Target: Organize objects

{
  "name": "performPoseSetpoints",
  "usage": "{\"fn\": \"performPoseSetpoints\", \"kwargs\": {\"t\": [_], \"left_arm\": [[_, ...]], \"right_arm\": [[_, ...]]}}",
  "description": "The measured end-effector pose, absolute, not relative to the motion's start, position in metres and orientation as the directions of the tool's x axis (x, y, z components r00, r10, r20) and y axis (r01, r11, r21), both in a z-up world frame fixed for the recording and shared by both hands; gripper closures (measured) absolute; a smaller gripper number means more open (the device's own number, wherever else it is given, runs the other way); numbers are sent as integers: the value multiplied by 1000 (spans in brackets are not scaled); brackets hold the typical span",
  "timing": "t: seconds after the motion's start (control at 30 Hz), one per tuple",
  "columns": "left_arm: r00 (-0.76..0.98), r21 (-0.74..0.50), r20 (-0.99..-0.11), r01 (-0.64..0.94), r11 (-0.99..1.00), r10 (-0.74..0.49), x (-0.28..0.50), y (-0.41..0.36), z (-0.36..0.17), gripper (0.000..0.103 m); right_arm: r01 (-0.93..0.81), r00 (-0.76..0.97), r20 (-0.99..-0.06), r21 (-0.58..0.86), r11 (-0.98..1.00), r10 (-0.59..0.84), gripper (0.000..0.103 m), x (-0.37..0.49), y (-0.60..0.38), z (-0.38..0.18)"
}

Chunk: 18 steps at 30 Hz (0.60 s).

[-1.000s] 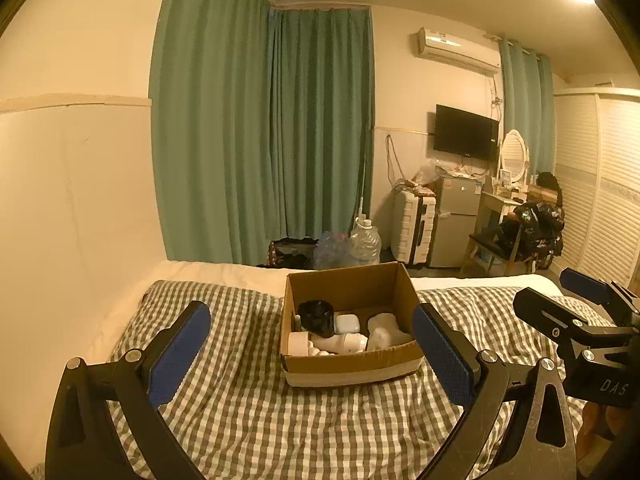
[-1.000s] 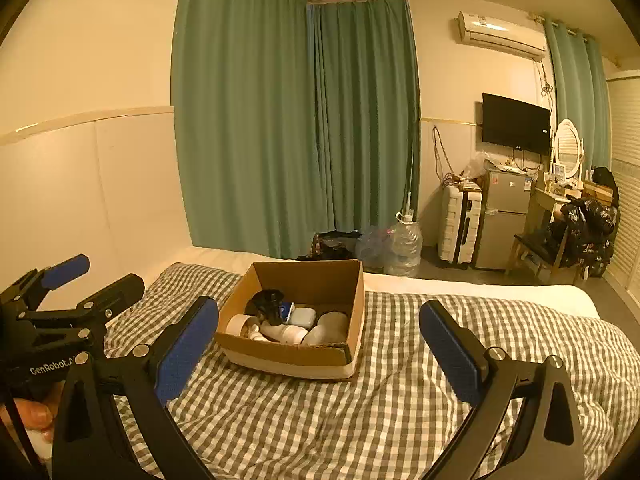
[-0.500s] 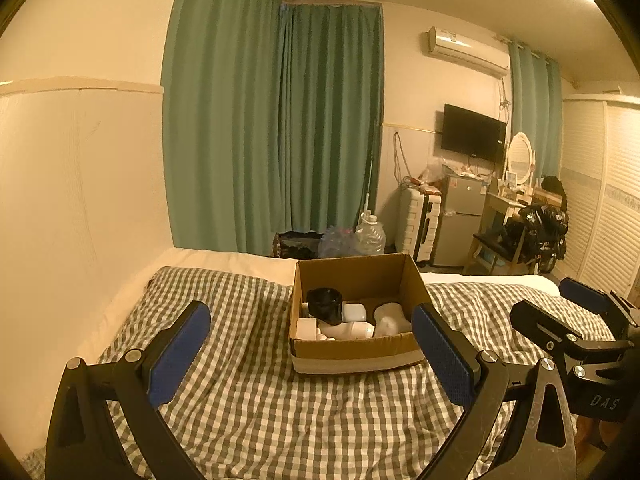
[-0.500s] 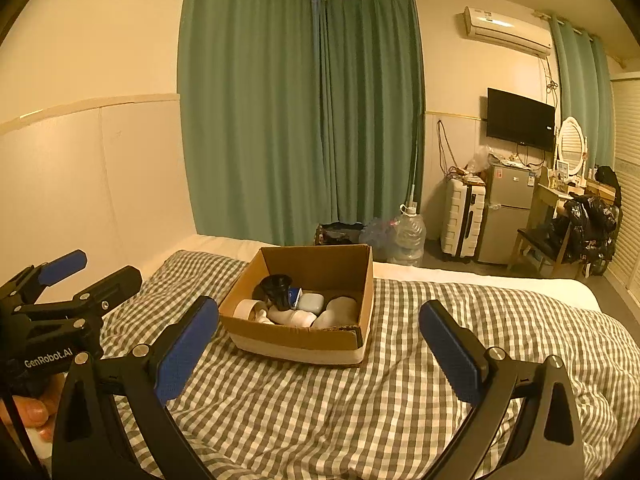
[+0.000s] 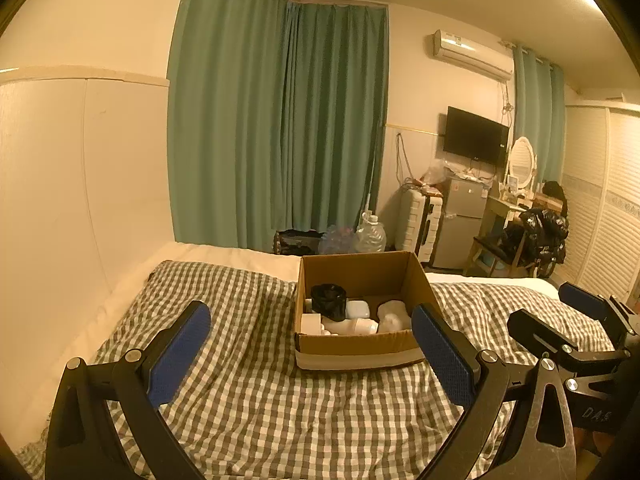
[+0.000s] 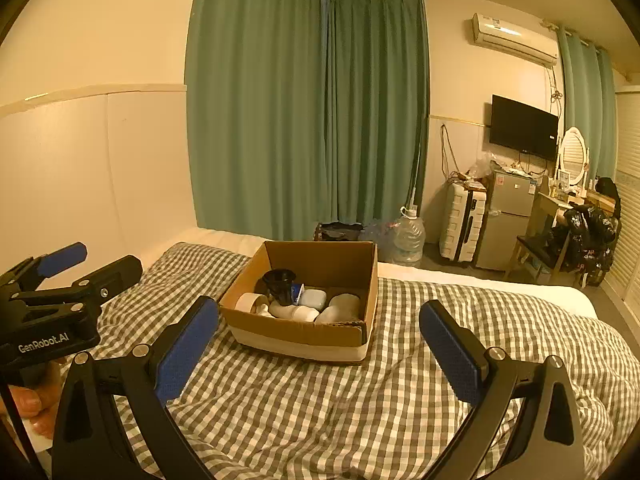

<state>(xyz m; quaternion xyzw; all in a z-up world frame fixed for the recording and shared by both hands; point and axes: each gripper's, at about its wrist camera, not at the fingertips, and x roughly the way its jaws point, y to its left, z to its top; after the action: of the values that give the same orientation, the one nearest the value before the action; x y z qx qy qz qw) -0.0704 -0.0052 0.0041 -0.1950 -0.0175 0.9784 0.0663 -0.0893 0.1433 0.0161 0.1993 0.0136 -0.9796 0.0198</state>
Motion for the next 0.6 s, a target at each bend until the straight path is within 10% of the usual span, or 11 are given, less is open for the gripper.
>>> {"fn": "performPoseSetpoints", "kwargs": {"t": [0.6], "left_arm": [[-914,-61,-385,-113,-992,128,-67,-8,4,0]], "right_arm": [[30,-918,-396,-4,-1000,-26,2,-88,147,13]]}}
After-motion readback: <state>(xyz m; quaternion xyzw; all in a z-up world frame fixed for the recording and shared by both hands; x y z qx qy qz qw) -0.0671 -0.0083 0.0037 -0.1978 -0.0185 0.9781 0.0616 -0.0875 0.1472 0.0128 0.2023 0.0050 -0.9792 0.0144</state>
